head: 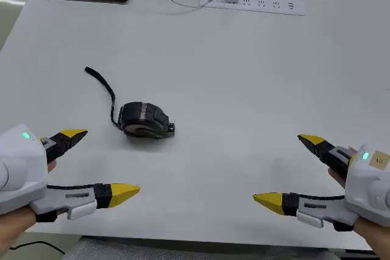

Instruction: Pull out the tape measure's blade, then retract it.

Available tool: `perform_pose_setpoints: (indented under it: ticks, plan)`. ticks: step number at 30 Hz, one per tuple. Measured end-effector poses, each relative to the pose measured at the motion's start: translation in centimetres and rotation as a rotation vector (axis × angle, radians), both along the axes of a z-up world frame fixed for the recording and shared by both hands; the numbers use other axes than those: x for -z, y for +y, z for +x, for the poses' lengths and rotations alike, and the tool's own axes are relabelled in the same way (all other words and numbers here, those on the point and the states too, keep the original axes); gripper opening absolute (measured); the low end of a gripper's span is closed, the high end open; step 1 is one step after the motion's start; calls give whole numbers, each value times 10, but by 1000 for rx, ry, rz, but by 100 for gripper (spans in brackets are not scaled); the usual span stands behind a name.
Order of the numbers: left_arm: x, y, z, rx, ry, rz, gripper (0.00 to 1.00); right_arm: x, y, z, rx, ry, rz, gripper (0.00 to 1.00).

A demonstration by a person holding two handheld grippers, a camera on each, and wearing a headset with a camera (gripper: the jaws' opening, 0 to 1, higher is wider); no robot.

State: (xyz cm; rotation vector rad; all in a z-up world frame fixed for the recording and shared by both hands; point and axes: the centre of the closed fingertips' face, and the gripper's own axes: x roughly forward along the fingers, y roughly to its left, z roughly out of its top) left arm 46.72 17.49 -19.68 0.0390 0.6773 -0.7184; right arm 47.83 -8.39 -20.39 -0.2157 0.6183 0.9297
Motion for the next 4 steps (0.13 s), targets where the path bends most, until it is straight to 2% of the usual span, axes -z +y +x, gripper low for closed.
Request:
perform_pose_setpoints:
  ticks: [4]
  plan:
    - [0, 0, 0, -3, 1, -3, 90, -1, 0, 0, -2, 0, 2, 89]
